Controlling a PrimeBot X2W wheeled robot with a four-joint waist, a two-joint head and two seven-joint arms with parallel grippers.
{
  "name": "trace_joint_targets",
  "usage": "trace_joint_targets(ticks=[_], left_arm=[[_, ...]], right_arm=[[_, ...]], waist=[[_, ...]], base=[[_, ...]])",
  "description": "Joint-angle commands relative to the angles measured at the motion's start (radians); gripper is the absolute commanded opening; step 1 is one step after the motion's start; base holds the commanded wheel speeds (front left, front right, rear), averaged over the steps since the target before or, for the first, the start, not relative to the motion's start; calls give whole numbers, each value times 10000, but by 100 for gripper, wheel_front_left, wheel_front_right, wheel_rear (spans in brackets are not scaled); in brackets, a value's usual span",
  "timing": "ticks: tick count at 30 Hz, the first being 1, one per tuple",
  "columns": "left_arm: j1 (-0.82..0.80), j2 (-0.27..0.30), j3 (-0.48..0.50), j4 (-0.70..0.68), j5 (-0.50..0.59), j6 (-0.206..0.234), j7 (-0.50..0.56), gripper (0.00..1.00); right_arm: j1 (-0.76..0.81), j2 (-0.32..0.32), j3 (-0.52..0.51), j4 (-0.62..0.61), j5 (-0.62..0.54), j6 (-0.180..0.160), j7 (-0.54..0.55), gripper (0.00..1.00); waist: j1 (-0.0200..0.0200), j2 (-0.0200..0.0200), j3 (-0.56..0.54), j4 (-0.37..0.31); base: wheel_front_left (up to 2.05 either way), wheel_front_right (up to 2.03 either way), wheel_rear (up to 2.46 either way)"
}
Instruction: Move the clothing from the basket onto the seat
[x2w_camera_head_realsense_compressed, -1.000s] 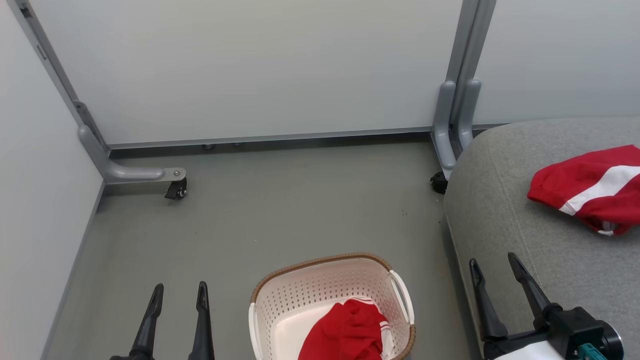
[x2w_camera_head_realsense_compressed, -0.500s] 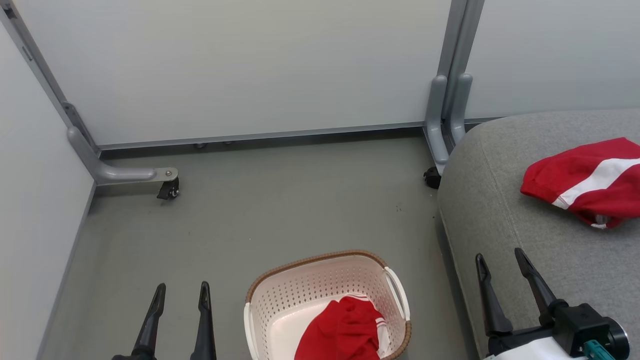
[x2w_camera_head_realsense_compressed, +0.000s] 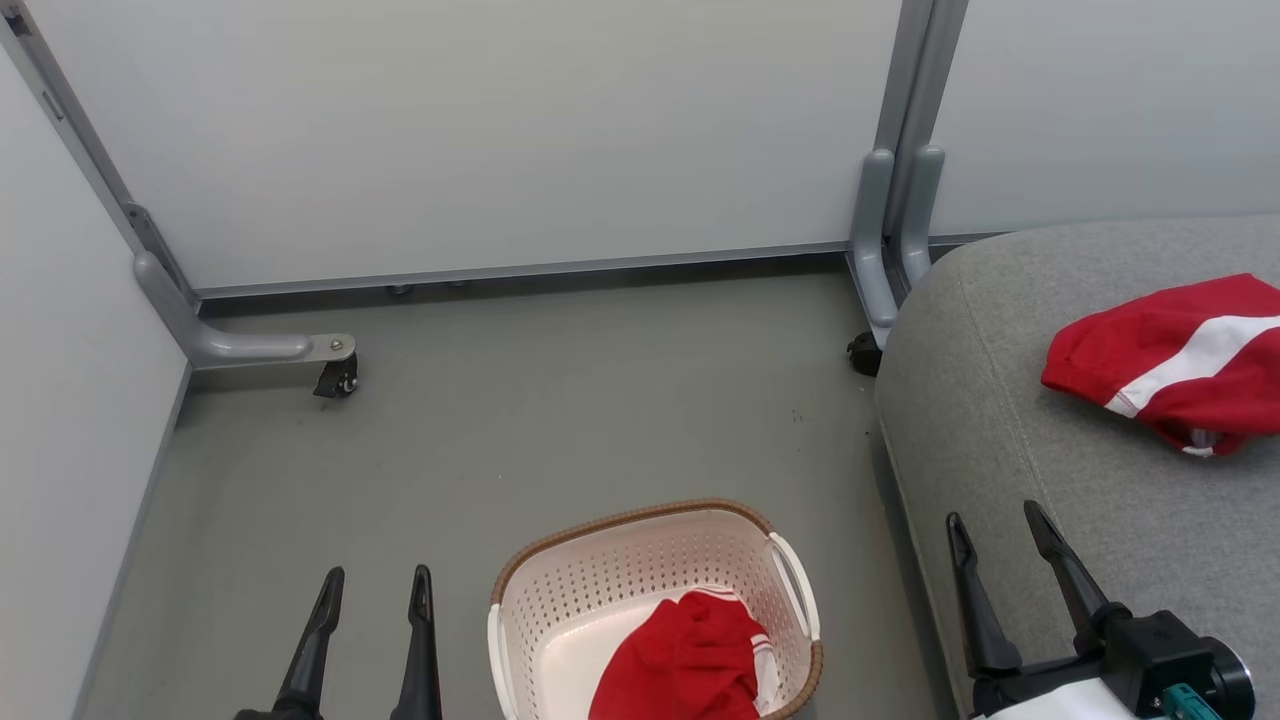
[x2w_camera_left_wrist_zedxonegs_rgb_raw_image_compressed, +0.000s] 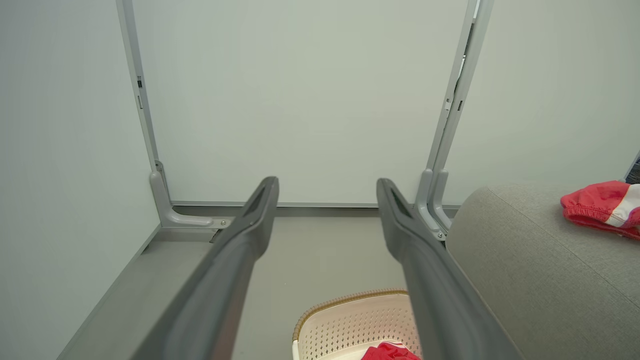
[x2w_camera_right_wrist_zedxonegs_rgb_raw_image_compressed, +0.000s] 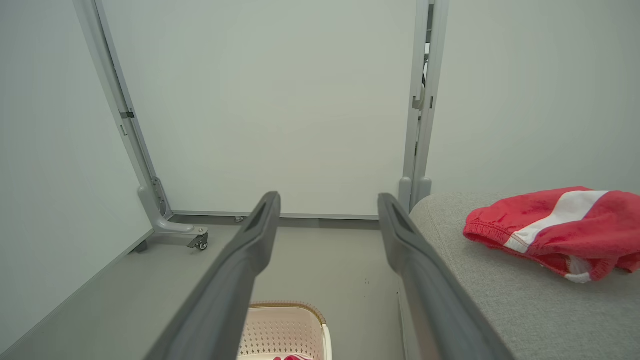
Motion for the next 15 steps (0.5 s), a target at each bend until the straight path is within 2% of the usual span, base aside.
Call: trace_joint_targets(ticks=[1, 15], left_arm=[[-50, 33, 17, -14, 71, -55, 11, 100], [-129, 33, 113, 22, 196, -201, 11, 100]], right_arm=[[83, -28, -6, -25, -68, -17, -31, 100], [40, -26, -126, -76, 94, -17, -31, 100]], waist=[[1, 0, 5, 9], [1, 0, 240, 68]], base=[[0, 0, 0], [0, 0, 0]])
